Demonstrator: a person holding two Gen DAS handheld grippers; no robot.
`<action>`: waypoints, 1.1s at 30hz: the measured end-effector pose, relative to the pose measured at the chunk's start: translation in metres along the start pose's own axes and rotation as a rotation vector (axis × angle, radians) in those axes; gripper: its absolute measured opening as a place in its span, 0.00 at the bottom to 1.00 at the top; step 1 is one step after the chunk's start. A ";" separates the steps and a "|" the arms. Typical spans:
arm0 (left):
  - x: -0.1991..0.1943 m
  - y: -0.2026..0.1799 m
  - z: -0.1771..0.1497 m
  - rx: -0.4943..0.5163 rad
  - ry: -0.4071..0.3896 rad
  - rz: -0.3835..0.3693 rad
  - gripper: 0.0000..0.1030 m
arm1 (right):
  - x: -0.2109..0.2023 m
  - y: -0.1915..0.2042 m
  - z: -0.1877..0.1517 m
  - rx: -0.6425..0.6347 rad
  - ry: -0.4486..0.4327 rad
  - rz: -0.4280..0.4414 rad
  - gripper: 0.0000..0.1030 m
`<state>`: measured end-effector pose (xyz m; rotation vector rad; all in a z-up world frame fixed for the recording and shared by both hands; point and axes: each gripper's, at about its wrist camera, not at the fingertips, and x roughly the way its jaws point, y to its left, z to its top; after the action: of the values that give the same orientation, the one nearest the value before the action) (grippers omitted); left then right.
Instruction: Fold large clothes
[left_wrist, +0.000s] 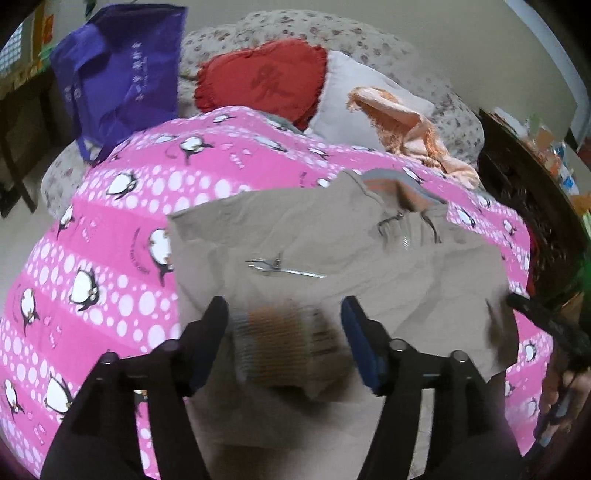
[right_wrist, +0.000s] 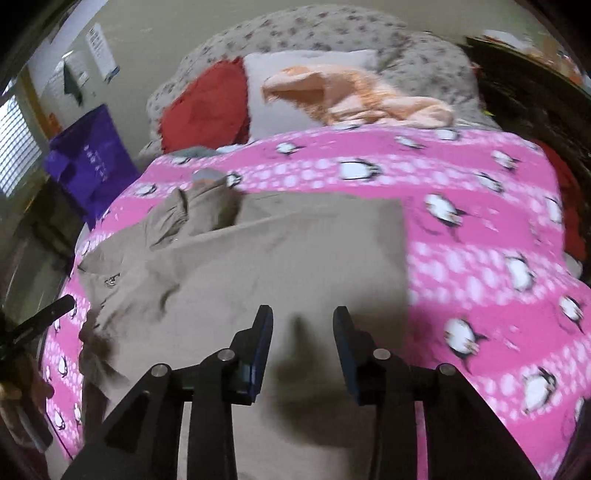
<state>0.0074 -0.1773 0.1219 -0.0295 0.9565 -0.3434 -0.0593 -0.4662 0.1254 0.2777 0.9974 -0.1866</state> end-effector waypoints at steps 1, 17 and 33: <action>0.006 -0.006 -0.001 0.013 0.014 0.008 0.63 | 0.010 0.006 0.004 -0.014 0.004 -0.005 0.35; 0.085 -0.008 -0.001 0.034 0.103 0.160 0.66 | 0.082 0.022 0.035 -0.018 0.049 -0.047 0.39; 0.064 -0.005 -0.014 -0.001 0.126 0.147 0.66 | 0.027 -0.042 -0.046 0.016 0.161 -0.127 0.51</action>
<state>0.0285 -0.1992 0.0639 0.0617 1.0770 -0.2105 -0.0930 -0.4925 0.0729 0.2471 1.1749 -0.2915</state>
